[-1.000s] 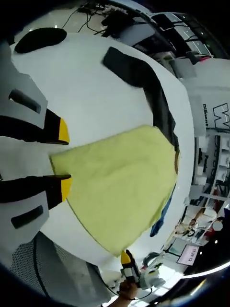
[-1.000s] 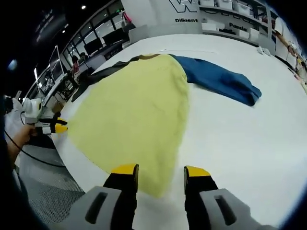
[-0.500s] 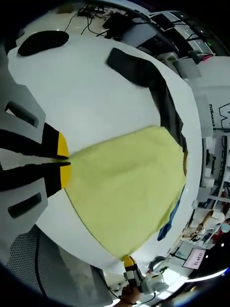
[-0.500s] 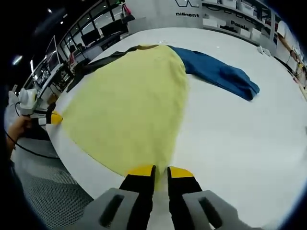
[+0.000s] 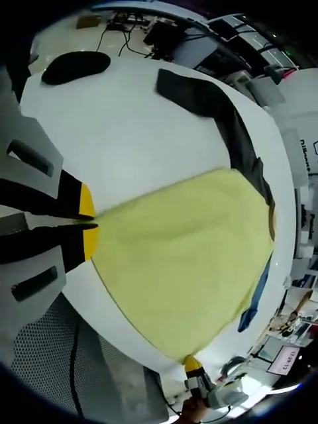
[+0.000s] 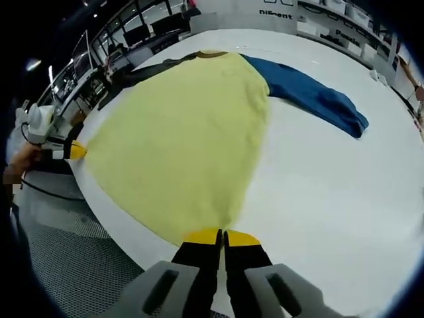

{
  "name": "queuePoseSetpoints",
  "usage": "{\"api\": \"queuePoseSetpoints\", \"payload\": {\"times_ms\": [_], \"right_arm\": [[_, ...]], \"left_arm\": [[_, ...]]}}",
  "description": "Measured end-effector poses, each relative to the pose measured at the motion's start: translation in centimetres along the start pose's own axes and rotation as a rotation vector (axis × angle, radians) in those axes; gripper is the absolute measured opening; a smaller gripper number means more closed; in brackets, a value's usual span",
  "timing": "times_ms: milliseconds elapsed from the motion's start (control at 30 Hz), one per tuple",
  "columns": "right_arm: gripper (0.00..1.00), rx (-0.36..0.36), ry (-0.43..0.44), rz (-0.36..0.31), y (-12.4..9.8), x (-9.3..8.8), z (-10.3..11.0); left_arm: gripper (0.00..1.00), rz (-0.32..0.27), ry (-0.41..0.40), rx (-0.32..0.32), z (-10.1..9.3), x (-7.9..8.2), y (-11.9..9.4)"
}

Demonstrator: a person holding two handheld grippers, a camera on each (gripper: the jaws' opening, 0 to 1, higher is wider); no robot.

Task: Fold the garment on the visible template until the final outline fits inside the template.

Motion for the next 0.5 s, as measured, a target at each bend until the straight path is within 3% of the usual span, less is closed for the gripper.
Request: {"api": "queuePoseSetpoints", "payload": {"times_ms": [400,500], "right_arm": [[0.00,0.007,-0.039,0.027,0.01,-0.33,0.43],[0.00,0.012,-0.025,0.033,-0.03,-0.25,0.39]], "left_arm": [[0.05,0.031,-0.008,0.003,-0.19,-0.72,-0.46],[0.08,0.021,-0.051,0.015,0.06,-0.67,-0.46]]}}
Point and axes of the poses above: the point that each gripper's makers call its tool centre point, and the gripper's own axes: y roughly forward along the fingers, z roughly to its left, x roughly out of its top, the point moved 2 cm from there along -y, roughly backward along the fingers, and after that the axes turned 13 degrees about y, right-handed, at the moved point
